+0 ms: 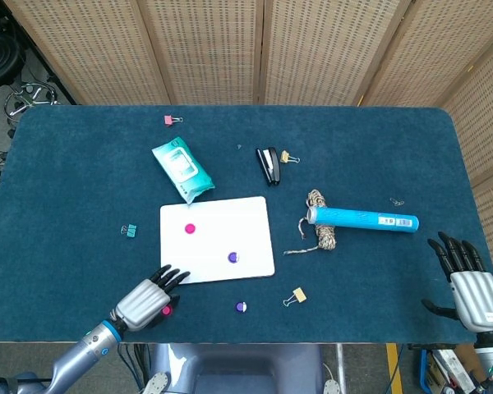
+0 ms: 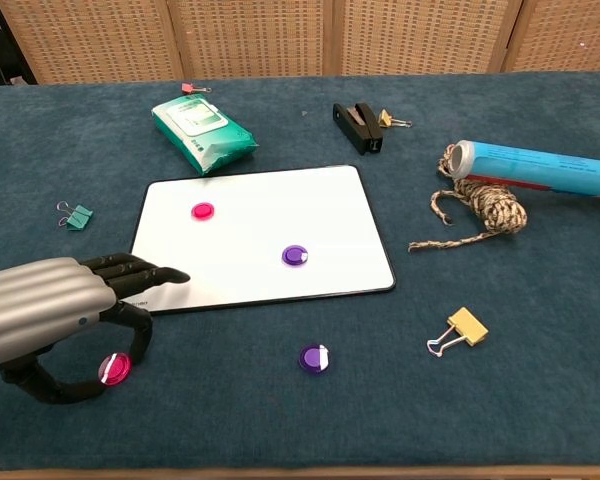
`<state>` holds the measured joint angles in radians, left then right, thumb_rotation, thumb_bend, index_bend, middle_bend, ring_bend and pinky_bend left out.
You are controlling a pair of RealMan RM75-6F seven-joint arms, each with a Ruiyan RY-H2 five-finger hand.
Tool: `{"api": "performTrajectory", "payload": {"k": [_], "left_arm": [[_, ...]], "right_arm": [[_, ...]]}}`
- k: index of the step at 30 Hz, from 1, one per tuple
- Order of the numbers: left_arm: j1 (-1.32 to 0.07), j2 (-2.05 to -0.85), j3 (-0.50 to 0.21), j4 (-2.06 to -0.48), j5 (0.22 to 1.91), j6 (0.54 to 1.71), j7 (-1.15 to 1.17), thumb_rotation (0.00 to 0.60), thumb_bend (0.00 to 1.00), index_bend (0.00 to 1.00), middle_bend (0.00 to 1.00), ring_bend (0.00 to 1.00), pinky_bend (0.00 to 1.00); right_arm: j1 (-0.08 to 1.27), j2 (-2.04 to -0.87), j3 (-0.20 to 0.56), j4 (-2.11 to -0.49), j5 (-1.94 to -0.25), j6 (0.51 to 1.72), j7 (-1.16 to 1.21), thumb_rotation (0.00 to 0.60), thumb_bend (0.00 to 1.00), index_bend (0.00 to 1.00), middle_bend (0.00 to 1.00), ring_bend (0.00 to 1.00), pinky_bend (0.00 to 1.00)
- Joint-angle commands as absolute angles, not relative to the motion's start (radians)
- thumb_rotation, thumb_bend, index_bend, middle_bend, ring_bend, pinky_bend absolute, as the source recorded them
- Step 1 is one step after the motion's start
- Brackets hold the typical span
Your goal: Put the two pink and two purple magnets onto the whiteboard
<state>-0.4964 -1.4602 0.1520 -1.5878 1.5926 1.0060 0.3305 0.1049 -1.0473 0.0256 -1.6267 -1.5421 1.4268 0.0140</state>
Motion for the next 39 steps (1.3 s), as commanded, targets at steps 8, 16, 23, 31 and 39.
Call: {"api": "performTrajectory", "payload": {"k": [8,16,23,31,39], "left_arm": [[-0.501,-1.452,0.137,-1.611,1.581,1.001,0.354,0.6,0.3,0.51,0.0,0.0,0.0],[-0.516,-1.44,0.088,-1.632,1.545,1.002,0.357,0.6,0.31,0.51,0.0,0.0,0.0],[-0.575,-1.469,-0.04,-1.59,1.43,0.967,0.373,0.6,0.31,0.51,0.0,0.0,0.0],[-0.64,-1.561,-0.124,-1.478,1.294,0.904,0.374,0.6,0.31,0.52,0.0,0.0,0.0],[-0.68,-1.629,-0.154,-1.399,1.239,0.885,0.372,0.6,0.31,0.52,0.0,0.0,0.0]], "right_arm": [[0.105,-1.047,0.025,-1.627,-1.541,1.425,0.013,0.6,0.0,0.0,0.0,0.0,0.0],[0.106,-1.047,0.024,-1.627,-1.541,1.422,0.012,0.6,0.0,0.0,0.0,0.0,0.0],[0.107,-1.049,0.024,-1.628,-1.54,1.42,0.008,0.6,0.0,0.0,0.0,0.0,0.0],[0.11,-1.054,0.024,-1.625,-1.535,1.411,0.001,0.6,0.0,0.0,0.0,0.0,0.0],[0.111,-1.054,0.028,-1.623,-1.525,1.407,0.003,0.6,0.0,0.0,0.0,0.0,0.0]]}}
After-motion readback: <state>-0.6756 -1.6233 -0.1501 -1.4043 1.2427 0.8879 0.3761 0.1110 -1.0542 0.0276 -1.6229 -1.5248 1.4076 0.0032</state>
